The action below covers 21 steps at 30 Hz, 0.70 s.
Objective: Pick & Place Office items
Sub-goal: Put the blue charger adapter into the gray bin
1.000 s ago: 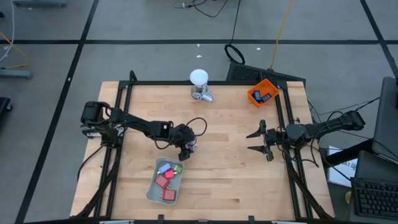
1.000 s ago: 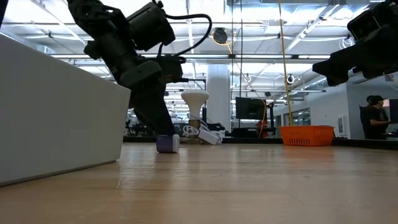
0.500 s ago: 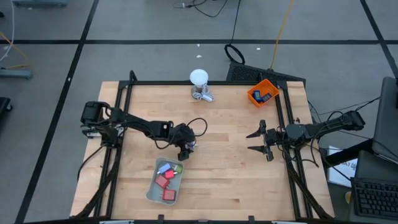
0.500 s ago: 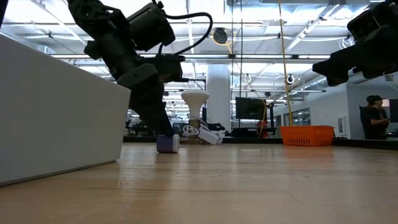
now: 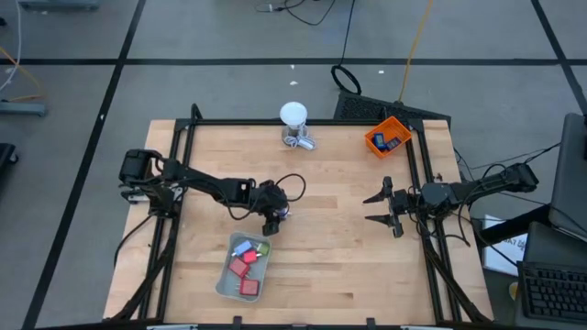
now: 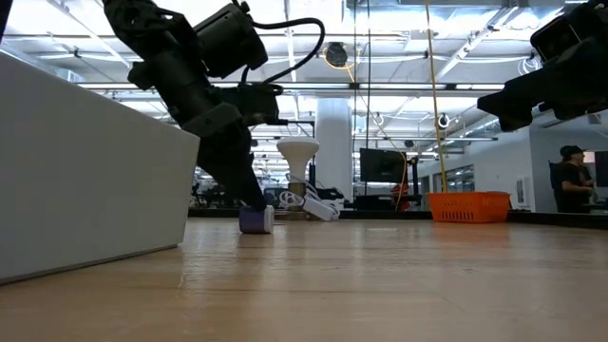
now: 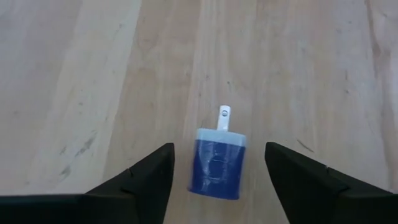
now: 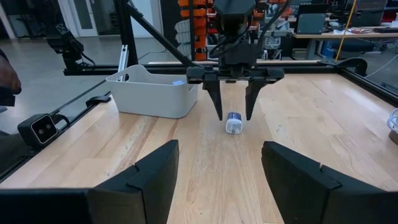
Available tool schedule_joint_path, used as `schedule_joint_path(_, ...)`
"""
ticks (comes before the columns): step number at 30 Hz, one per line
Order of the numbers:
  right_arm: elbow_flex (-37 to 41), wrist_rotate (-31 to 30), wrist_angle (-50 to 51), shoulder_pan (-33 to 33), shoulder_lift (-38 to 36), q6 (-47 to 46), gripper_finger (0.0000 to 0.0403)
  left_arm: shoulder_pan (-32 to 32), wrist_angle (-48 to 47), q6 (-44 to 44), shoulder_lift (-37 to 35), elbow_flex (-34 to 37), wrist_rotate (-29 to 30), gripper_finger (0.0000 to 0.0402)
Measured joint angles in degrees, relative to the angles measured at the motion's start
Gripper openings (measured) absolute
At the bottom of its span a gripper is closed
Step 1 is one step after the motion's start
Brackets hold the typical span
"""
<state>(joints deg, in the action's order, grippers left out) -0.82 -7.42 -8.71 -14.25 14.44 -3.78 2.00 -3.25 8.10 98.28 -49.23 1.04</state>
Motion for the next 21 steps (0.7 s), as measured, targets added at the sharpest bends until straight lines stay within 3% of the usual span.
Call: schedule_joint_path(21,0.0,0.0,0.13,-0.01,0.02,0.0,0.022,0.0,0.28,0.98,3.67,-0.02,0.56,0.0195)
